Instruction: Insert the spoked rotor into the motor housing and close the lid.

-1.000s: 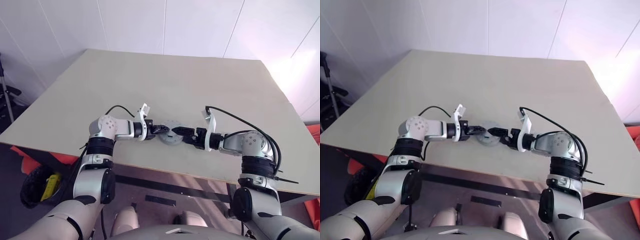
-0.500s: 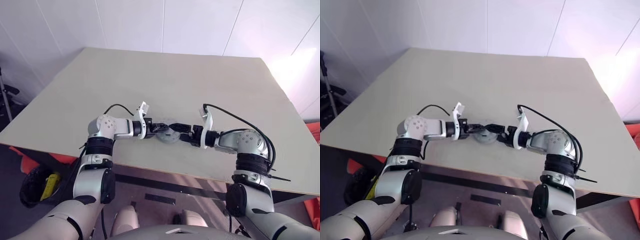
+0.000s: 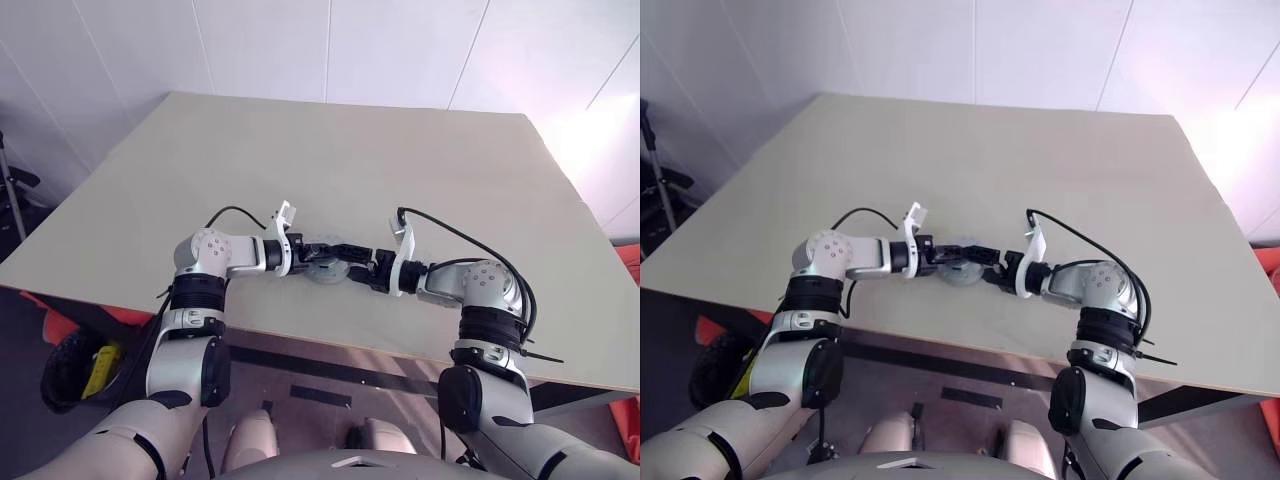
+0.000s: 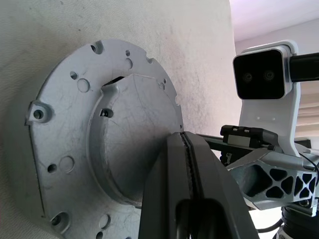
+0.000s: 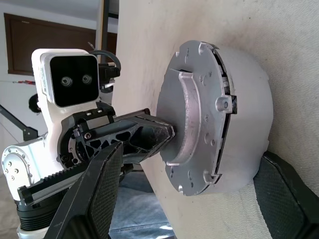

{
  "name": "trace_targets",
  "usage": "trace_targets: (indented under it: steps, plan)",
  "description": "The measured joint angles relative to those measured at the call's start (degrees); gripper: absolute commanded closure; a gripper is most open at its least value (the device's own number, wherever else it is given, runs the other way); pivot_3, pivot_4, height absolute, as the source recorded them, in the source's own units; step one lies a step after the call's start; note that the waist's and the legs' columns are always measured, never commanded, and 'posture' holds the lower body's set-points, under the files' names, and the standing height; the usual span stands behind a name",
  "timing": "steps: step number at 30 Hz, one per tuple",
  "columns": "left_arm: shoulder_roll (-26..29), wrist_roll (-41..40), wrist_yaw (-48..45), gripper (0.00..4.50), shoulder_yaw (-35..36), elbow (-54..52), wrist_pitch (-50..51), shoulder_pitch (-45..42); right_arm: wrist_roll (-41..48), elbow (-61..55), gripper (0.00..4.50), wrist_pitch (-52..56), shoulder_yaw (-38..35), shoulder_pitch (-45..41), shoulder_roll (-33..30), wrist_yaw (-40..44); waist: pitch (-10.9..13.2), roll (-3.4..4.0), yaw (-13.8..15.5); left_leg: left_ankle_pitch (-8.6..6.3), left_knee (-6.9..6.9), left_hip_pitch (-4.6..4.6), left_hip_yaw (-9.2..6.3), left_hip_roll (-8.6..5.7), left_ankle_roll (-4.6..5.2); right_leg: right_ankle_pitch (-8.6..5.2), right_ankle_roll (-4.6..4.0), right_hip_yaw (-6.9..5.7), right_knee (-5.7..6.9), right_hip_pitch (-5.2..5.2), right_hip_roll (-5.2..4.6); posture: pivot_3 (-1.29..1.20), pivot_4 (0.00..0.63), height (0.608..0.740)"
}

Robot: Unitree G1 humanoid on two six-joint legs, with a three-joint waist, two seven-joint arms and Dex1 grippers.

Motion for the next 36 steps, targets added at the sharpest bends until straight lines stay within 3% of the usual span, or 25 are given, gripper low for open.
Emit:
trace_targets:
  steps: [10, 36]
  plan:
    - [3.7, 0.1, 1.6, 4.5, 1.9, -2.8, -1.5, 2.1, 0.0, 0.4, 0.03, -0.3, 0.4, -0.4, -0.1, 0.0, 0.0, 0.01, 0.0, 0.03, 0.03, 0.03, -0.01, 0.01, -0.05, 0.01, 0.01, -0.01, 0.05, 0.07, 0.0, 0.0, 0.0, 0.74]
    - [2.8, -0.1, 3.9, 4.5, 3.6, -5.4, -0.9, 3.3, -0.1, 0.4, 0.03, -2.0, 0.3, -1.4, 1.4, -1.2, 0.0, 0.01, -0.4, 0.11, 0.03, 0.18, 0.01, 0.13, -0.19, 0.08, -0.1, 0.0, 0.11, 0.13, 0.08, 0.0, 0.0, 0.74]
